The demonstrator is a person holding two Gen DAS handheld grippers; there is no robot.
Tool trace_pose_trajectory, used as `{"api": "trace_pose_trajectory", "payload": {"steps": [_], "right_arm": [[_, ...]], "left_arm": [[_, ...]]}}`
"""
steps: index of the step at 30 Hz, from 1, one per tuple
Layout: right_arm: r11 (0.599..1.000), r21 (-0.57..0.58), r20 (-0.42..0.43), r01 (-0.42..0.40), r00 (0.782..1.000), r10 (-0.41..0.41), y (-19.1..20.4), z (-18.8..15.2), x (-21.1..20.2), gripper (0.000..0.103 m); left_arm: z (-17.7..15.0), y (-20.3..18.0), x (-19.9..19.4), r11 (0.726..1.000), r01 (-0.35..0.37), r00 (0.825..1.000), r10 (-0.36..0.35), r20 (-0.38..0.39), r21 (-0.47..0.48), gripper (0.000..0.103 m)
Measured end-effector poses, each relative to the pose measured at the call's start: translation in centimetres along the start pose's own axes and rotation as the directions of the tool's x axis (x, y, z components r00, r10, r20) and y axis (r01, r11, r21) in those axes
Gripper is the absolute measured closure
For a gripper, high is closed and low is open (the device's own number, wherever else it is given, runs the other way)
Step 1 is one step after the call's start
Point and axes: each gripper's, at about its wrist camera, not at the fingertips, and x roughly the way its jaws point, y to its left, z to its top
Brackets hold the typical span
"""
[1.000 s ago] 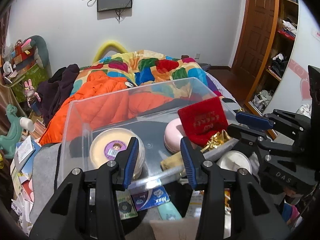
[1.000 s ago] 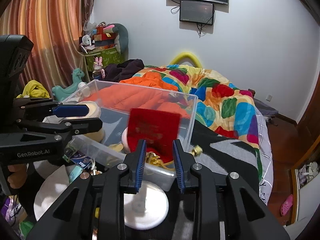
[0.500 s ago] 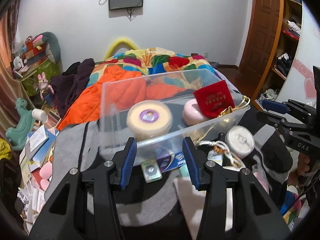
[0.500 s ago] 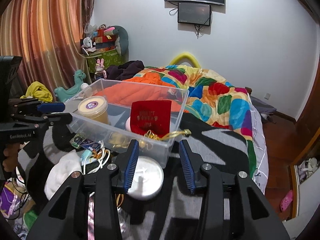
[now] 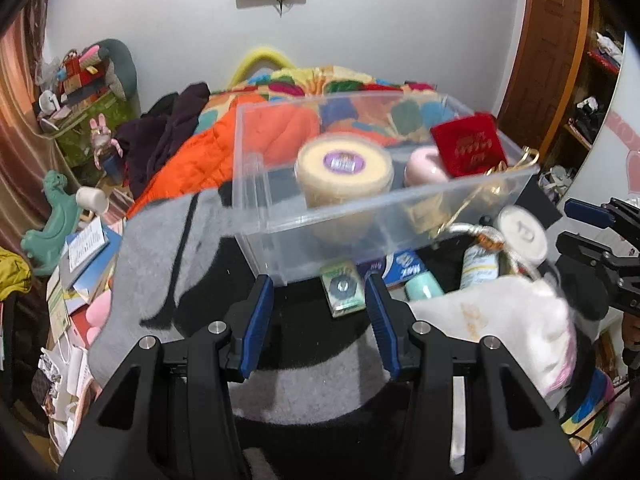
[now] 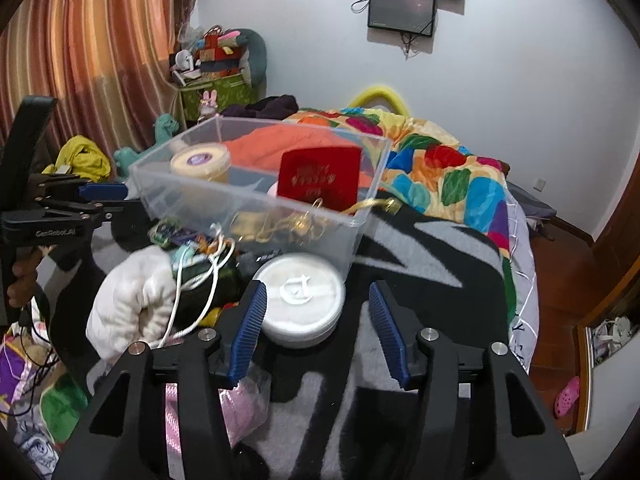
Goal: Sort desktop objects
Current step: 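Grasp the small green box with the left tool while the right tool grasps the white lid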
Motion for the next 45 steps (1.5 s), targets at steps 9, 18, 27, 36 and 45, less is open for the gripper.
{"api": "trace_pose_trajectory", "payload": {"steps": [9, 18, 27, 36, 45], "right_arm": [[1.0, -0.013, -0.064, -0.021, 0.998, 0.021, 1.1, -1.1, 2.3, 0.052], [1.0, -0.002, -0.076, -0.019, 0.997, 0.018, 1.1, -1.0, 3.6, 0.044], [0.998, 0.051, -0.063, -0.047, 0.997, 0.05, 0.4, -0.8, 4.0, 0.042], [0.993, 0.09, -0.052, -0.082, 0.995, 0.087, -0.6, -1.5, 2.7, 0.042], [0.994, 0.081, -0.04, -0.08, 0.996, 0.084, -0.5, -1.7, 1.4, 0.043]], "left_arm": [[-0.8, 0.0, 3.2, 0.999, 0.031, 0.995, -0.032, -0.097, -0.008, 0.056], [0.2, -1.2, 4.3, 0.998, 0.056, 0.993, -0.055, -0.106, 0.005, 0.056], [-0.2, -0.3, 4.3, 0.994, 0.096, 0.989, -0.1, -0.105, -0.047, 0.066], [-1.8, 1.6, 2.7, 0.996, 0.078, 0.99, -0.082, -0.113, -0.042, 0.079], [-2.4, 0.5, 1.5, 0.997, 0.073, 0.99, -0.067, -0.124, 0.04, 0.079]]}}
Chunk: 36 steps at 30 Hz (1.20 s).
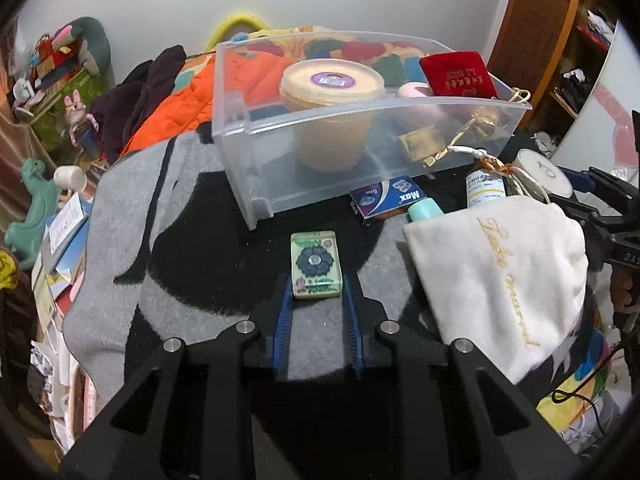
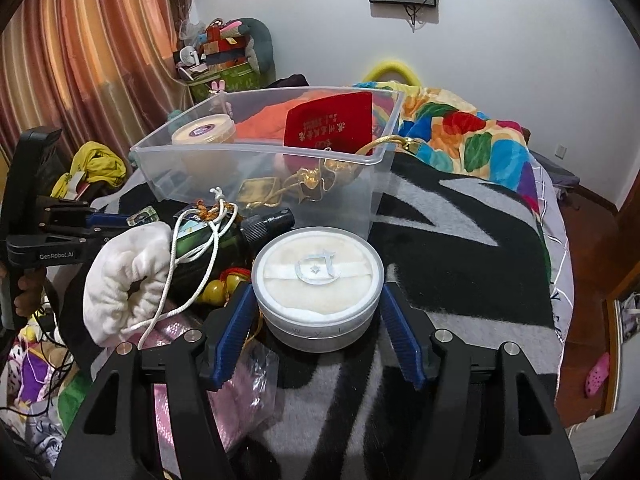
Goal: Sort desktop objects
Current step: 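Grasp the small green box with the left tool while the right tool grasps the white lid, then lower the green box and white lid into the clear box and release both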
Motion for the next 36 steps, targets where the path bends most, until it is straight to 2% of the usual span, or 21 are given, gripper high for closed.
{"api": "trace_pose_trajectory", "payload": {"steps": [9, 17, 19, 20, 21, 22, 23, 25, 27, 30, 32, 36], "right_arm": [[1.0, -0.008, 0.054, 0.008, 0.998, -0.008, 0.4, 0.8, -1.6, 0.043], [1.0, 0.006, 0.131, -0.011, 0.991, 0.01, 0.4, 2.6, -3.2, 0.045], [1.0, 0.01, 0.142, -0.022, 0.99, 0.02, 0.5, 3.1, -3.1, 0.052], [0.999, 0.01, 0.137, -0.036, 0.99, 0.034, 0.5, 3.4, -2.9, 0.079], [0.999, 0.011, 0.118, -0.05, 0.992, 0.049, 0.5, 3.7, -2.6, 0.089], [0.998, 0.007, 0.094, -0.067, 0.993, 0.066, 0.6, 3.9, -2.1, 0.088], [0.999, -0.007, 0.077, -0.047, 0.996, 0.048, 0.7, 3.8, -1.6, 0.088], [1.0, -0.023, 0.047, 0.018, 0.999, -0.017, 0.9, 3.5, -0.8, 0.081], [1.0, -0.011, 0.019, 0.01, 1.0, -0.01, 0.6, 2.8, -0.5, 0.071], [1.0, 0.008, 0.043, 0.024, 0.999, -0.024, 0.1, 1.5, -1.5, 0.042], [0.999, 0.017, 0.075, 0.047, 0.996, -0.048, -0.3, 0.9, -2.5, 0.032], [0.999, 0.044, 0.024, 0.028, 0.999, -0.029, -1.2, -0.3, -2.4, 0.027]], "left_arm": [[1.4, 0.2, 1.7, 0.999, -0.015, 1.0, 0.016, 0.007, -0.032, 0.079], [1.1, -0.5, -2.0, 1.0, 0.007, 0.994, -0.003, 0.108, -0.031, 0.079], [1.4, -0.8, -3.4, 1.0, 0.003, 0.989, 0.0, 0.146, -0.02, 0.079], [1.7, -0.8, -3.8, 1.0, 0.007, 0.987, -0.005, 0.16, -0.016, 0.079], [1.8, -0.9, -4.5, 1.0, 0.011, 0.984, -0.008, 0.176, -0.013, 0.079], [2.0, -1.0, -4.9, 1.0, 0.015, 0.982, -0.013, 0.191, -0.01, 0.079], [2.2, -1.1, -5.3, 1.0, 0.019, 0.979, -0.017, 0.203, -0.007, 0.079], [2.3, -1.0, -5.7, 1.0, 0.023, 0.976, -0.02, 0.217, -0.011, 0.079], [2.3, -0.7, -5.8, 0.999, 0.03, 0.975, -0.025, 0.222, -0.018, 0.079], [2.1, -0.8, -5.5, 0.999, 0.041, 0.976, -0.035, 0.216, -0.024, 0.079], [1.9, -0.7, -5.2, 0.998, 0.048, 0.976, -0.041, 0.212, -0.029, 0.079], [2.0, -0.3, -5.2, 0.997, 0.059, 0.977, -0.047, 0.21, -0.05, 0.079]]}}
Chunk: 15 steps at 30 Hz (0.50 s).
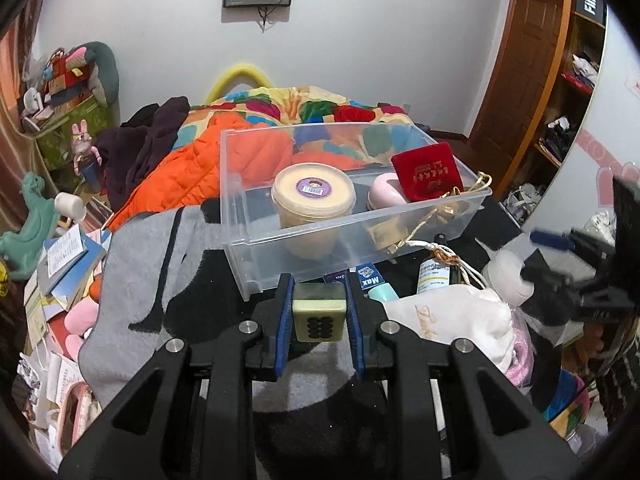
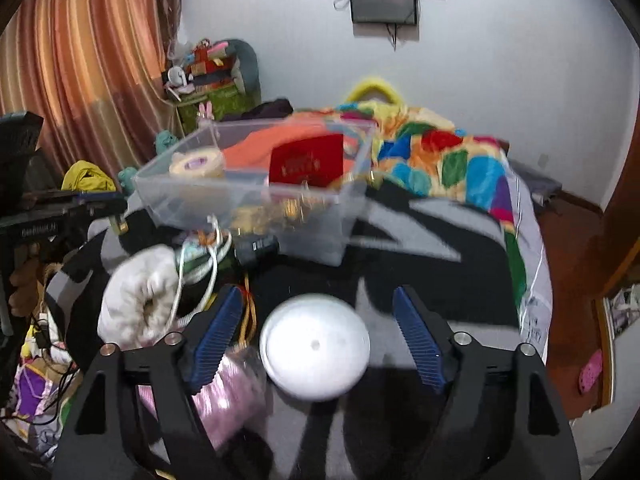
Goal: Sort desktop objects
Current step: 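Lower the green box and white lid into the clear box and release both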
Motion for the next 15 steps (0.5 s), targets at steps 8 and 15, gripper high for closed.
{"api": "trace_pose_trajectory", "payload": {"steps": [8, 15], "right_arm": [[0.999, 0.037, -0.094, -0.019, 0.995, 0.022, -0.4, -1.6, 4.1, 0.041], [0.992, 0.102, 0.004, -0.079, 0.997, 0.079, -1.0, -0.1, 2.2, 0.041]], "left_arm": [[0.6, 0.6, -0.5, 1.0, -0.01, 0.999, 0.01, 0.031, -0.028, 0.079], [1.7, 1.6, -1.4, 0.998, -0.008, 0.997, 0.013, 0.078, -0.058, 0.079]]}}
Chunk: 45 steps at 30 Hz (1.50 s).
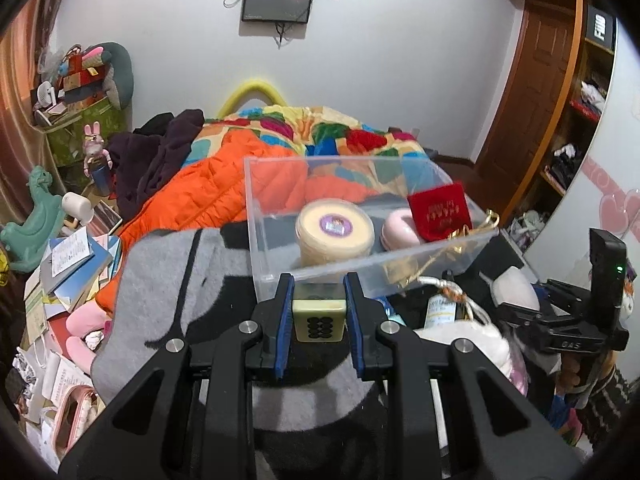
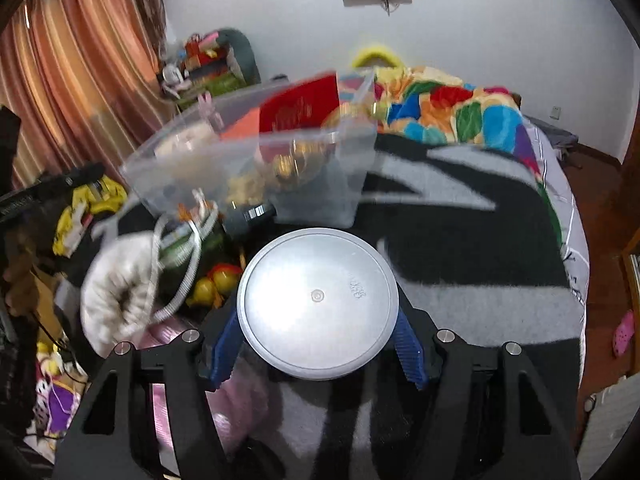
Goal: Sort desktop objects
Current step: 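Lower the green box and white lid into the clear box and release both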
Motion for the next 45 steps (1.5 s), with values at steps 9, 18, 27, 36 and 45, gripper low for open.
{"api": "trace_pose_trajectory", "payload": {"steps": [9, 18, 27, 36, 45], "right_arm": [[0.999, -0.045, 0.151, -0.02, 0.988, 0.026, 2.4, 3.7, -2.6, 0.041], [0.997, 0.005, 0.179, -0.072, 0.981, 0.07, 4.7, 7.6, 2.1, 0.041], [0.996, -0.01, 0.118, -0.084, 0.989, 0.084, 6.7, 8.3, 5.6, 0.041], [0.993, -0.115, 0.096, 0.007, 0.995, 0.004, 9.0, 7.6, 6.4, 0.039], [0.995, -0.096, 0.09, -0.007, 0.996, 0.016, 8.5, 7.4, 5.0, 0.038]], "left_arm": [[2.9, 1.7, 1.3, 0.997, 0.041, 0.999, -0.04, 0.027, -0.062, 0.079], [2.4, 3.3, 4.8, 0.991, 0.049, 0.999, -0.05, -0.008, -0.128, 0.079], [1.7, 3.2, 5.4, 0.994, 0.059, 0.998, -0.058, 0.01, -0.095, 0.079], [1.5, 3.1, 5.4, 0.994, 0.066, 0.998, -0.064, 0.022, -0.09, 0.076], [1.1, 2.6, 4.6, 0.996, 0.057, 0.998, -0.057, 0.003, -0.073, 0.072]]}}
